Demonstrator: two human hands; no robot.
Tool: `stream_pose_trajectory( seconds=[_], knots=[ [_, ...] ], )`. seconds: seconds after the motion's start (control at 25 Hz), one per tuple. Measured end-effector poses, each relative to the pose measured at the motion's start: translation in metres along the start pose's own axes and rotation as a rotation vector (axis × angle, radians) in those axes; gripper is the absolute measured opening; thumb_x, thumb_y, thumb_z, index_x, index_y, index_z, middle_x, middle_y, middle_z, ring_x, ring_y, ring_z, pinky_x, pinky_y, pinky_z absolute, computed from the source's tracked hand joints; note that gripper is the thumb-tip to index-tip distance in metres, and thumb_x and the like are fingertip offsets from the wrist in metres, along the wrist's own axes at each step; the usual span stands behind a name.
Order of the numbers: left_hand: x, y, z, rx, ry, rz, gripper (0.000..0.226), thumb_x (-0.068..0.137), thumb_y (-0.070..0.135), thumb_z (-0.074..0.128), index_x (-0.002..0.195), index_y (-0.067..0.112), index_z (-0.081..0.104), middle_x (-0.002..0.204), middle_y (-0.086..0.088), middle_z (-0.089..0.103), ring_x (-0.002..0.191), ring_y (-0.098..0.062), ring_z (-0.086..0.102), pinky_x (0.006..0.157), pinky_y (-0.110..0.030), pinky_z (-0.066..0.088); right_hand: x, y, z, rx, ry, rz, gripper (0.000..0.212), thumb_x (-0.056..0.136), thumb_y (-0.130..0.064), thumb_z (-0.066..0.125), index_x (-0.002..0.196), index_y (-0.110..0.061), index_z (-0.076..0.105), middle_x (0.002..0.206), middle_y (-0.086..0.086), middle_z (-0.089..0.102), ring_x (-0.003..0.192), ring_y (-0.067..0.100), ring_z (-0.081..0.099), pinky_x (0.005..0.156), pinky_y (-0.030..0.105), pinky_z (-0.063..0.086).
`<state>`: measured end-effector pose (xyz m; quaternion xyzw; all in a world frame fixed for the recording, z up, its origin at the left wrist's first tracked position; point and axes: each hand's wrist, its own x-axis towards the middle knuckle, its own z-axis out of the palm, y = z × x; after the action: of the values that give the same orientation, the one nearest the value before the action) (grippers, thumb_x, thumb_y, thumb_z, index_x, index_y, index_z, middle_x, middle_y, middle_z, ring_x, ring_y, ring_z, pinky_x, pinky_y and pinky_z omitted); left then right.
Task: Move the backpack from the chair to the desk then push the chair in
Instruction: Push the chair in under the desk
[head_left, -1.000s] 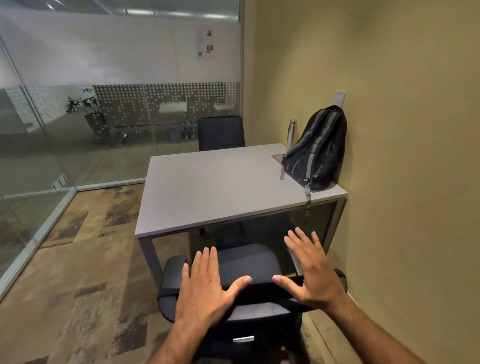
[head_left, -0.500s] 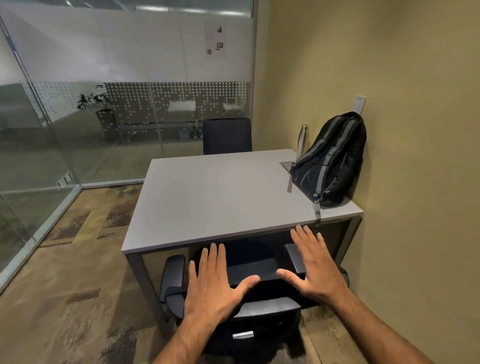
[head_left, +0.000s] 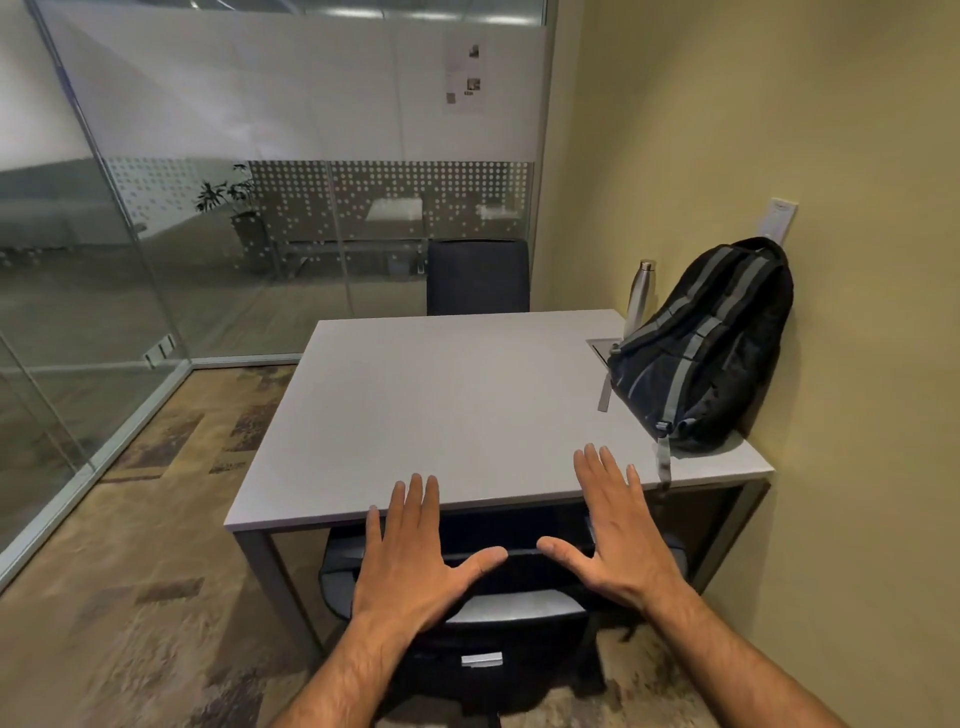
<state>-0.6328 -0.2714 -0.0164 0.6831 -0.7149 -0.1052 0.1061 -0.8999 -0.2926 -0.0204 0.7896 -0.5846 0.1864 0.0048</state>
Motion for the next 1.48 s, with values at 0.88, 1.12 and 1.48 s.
stream_pose_trajectory(
  seconds=[0.88,1.12,1.48],
  knots=[
    [0.133,0.003,0.005,-0.022,0.067,-0.063,0.13,0.062,0.107,0.012,0.161,0.026,-0.008,0.171,0.003,-0.012,0.154,-0.014,-0.019,0.125,-0.048,-0.013,0.132,0.053,0.031,0.043,0.051,-0.008,0.115,0.081,-0.094,0.027,0.162,-0.016,0.007,0.17,0.002,-0.001,0.156,0.015,-0.01,0.124,0.043,-0.016],
    [0.163,-0.009,0.0,-0.017,0.083,-0.03,0.13,0.06,0.107,0.01,0.161,0.026,-0.006,0.171,0.003,-0.009,0.155,-0.016,-0.017,0.126,-0.049,-0.011,0.16,0.051,0.042,0.032,0.041,0.018,0.116,0.079,-0.096,0.022,0.162,-0.016,0.007,0.17,0.003,0.0,0.154,0.013,-0.012,0.122,0.041,-0.019],
    [0.173,-0.014,0.003,-0.033,0.044,-0.013,0.13,0.06,0.108,0.012,0.161,0.028,-0.008,0.171,0.003,-0.011,0.155,-0.015,-0.017,0.126,-0.049,-0.01,0.169,0.054,0.046,0.057,0.006,0.036,0.118,0.078,-0.097,0.02,0.162,-0.015,0.009,0.171,0.005,0.004,0.156,0.016,-0.006,0.122,0.039,-0.017]
  ],
)
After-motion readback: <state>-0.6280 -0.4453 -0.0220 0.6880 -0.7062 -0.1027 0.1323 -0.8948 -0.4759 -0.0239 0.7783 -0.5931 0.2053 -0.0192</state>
